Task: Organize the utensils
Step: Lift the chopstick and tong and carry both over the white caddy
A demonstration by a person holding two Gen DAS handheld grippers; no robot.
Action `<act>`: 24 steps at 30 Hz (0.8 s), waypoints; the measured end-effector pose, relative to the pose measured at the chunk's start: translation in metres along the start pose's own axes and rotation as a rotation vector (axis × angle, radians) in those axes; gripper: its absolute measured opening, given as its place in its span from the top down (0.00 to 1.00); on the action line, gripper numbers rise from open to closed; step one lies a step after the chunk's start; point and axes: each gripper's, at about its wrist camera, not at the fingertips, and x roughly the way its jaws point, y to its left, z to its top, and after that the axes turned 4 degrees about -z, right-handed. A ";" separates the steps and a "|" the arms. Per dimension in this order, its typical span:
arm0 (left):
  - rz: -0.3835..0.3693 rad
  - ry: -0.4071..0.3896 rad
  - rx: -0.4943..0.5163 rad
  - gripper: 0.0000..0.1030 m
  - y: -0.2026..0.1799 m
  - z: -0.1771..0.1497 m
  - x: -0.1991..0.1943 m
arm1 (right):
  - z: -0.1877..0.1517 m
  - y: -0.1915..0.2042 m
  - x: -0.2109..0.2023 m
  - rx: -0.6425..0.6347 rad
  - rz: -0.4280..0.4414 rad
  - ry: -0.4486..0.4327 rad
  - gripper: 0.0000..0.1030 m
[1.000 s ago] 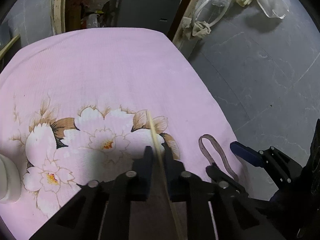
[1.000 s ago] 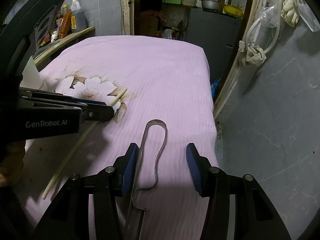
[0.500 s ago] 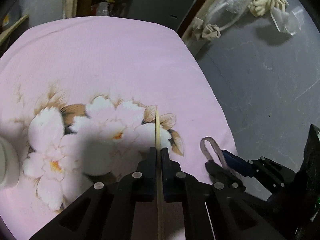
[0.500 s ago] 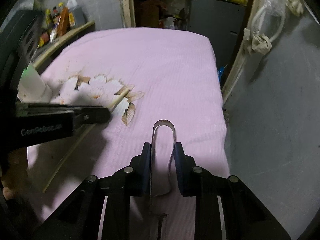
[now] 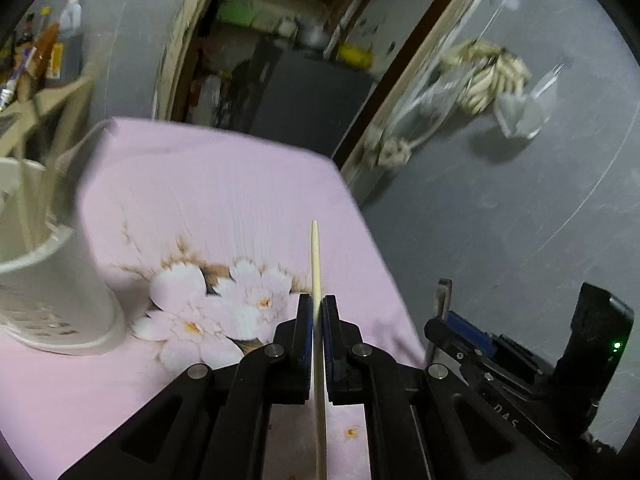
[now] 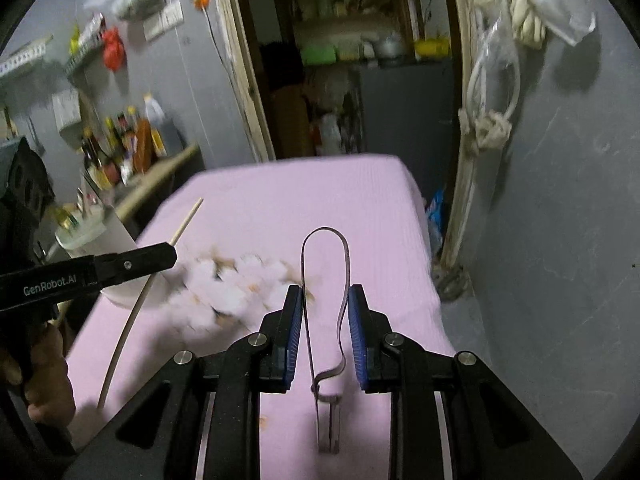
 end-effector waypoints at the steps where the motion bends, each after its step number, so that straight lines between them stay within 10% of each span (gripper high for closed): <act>1: -0.007 -0.015 0.000 0.95 0.000 0.003 -0.005 | 0.003 0.005 -0.005 -0.004 0.001 -0.021 0.80; 13: -0.041 -0.230 -0.045 0.95 0.037 0.051 -0.098 | 0.041 0.075 -0.048 -0.017 0.024 -0.174 0.80; 24: 0.106 -0.480 -0.112 0.95 0.123 0.095 -0.174 | 0.071 0.153 -0.068 -0.048 0.146 -0.249 0.80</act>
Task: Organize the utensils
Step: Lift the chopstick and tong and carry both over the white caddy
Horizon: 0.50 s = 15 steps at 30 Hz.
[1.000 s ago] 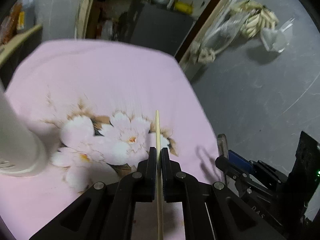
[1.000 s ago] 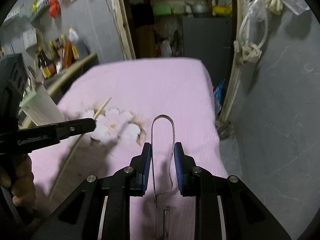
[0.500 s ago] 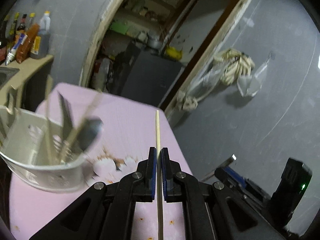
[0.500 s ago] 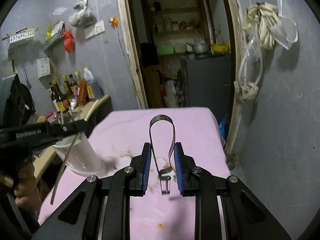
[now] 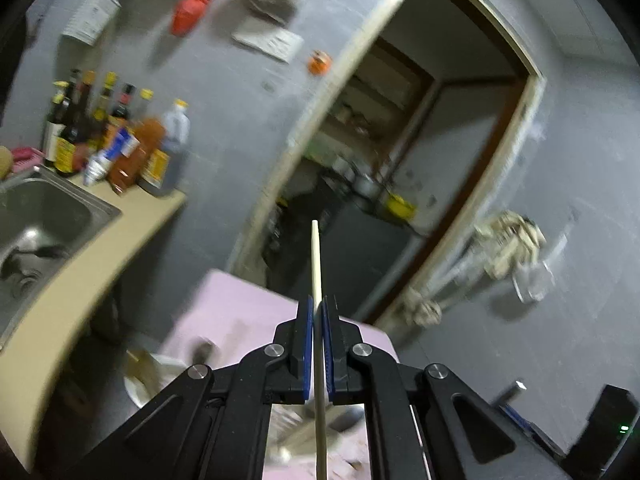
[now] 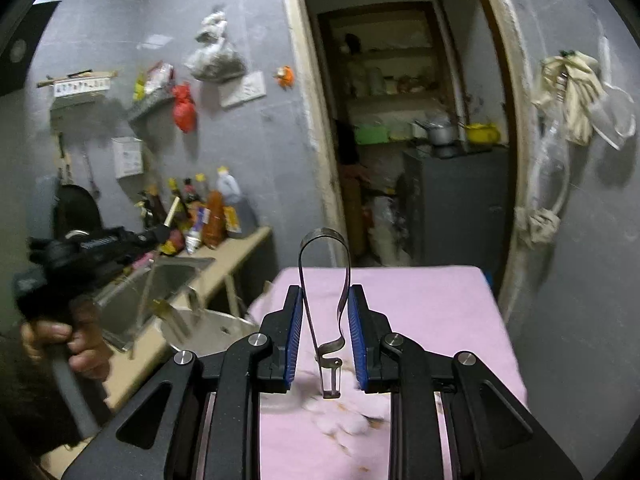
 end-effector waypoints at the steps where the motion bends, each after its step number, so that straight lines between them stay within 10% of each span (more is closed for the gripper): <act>1: 0.007 -0.013 -0.002 0.95 0.004 0.002 -0.002 | 0.004 0.008 -0.001 -0.003 0.018 -0.005 0.80; 15: 0.086 -0.120 -0.057 0.95 0.069 0.024 0.020 | 0.013 0.055 0.034 0.014 0.106 0.002 0.80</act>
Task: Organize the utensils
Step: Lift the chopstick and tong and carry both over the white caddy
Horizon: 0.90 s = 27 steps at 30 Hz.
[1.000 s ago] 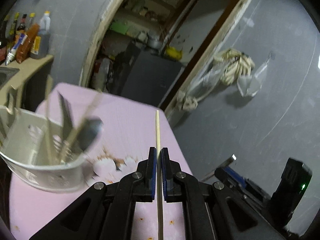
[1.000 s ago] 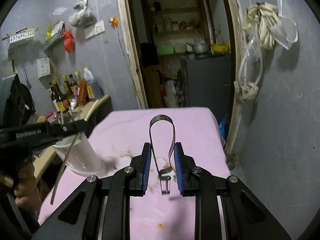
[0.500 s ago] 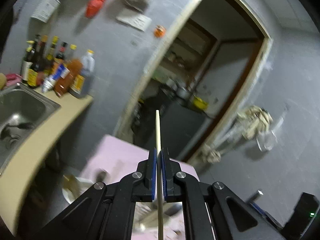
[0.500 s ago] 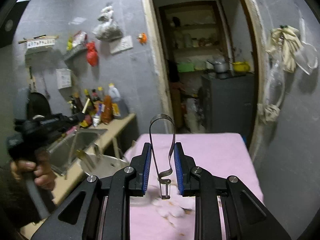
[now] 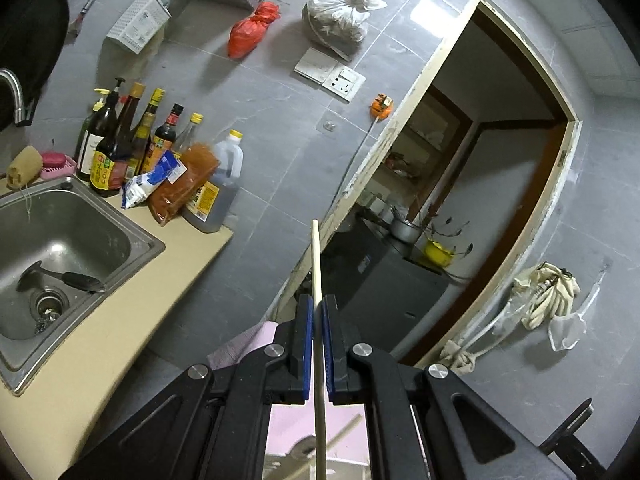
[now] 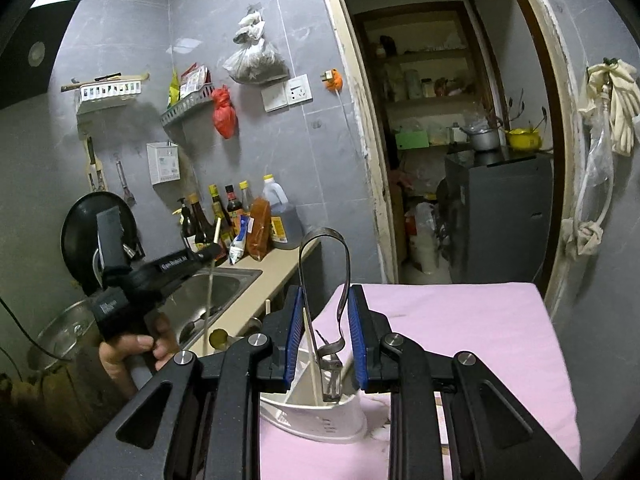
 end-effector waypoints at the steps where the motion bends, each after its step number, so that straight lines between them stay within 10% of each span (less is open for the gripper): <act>1: 0.003 0.000 -0.002 0.95 0.002 -0.001 0.001 | -0.001 0.001 0.005 0.009 0.007 0.000 0.80; 27: 0.032 0.012 0.151 0.95 -0.008 -0.037 0.009 | -0.037 0.025 0.072 -0.032 -0.013 0.100 0.80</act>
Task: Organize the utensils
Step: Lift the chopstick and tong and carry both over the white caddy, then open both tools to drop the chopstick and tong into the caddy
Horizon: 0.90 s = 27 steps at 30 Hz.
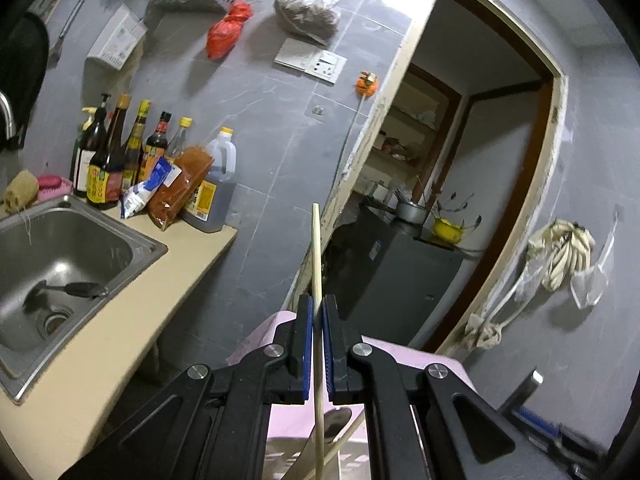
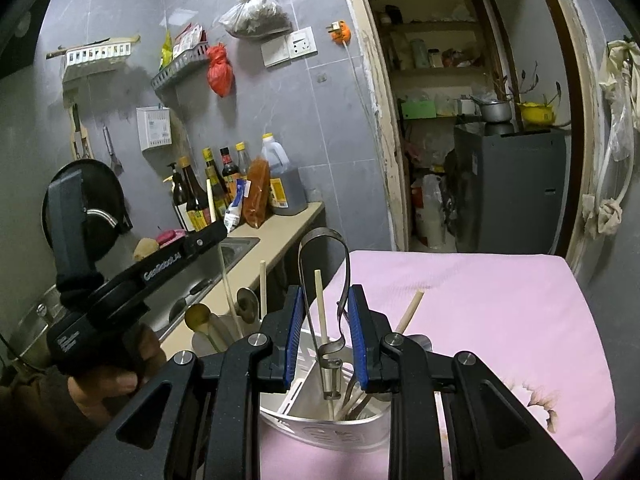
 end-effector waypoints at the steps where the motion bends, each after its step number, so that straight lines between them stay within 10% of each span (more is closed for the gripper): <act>1: -0.002 0.005 0.008 0.95 -0.001 -0.001 -0.001 | 0.000 0.000 0.000 -0.001 -0.001 0.002 0.80; 27: 0.034 0.151 0.022 0.82 0.003 -0.011 -0.014 | 0.001 0.012 -0.002 -0.030 -0.017 0.061 0.79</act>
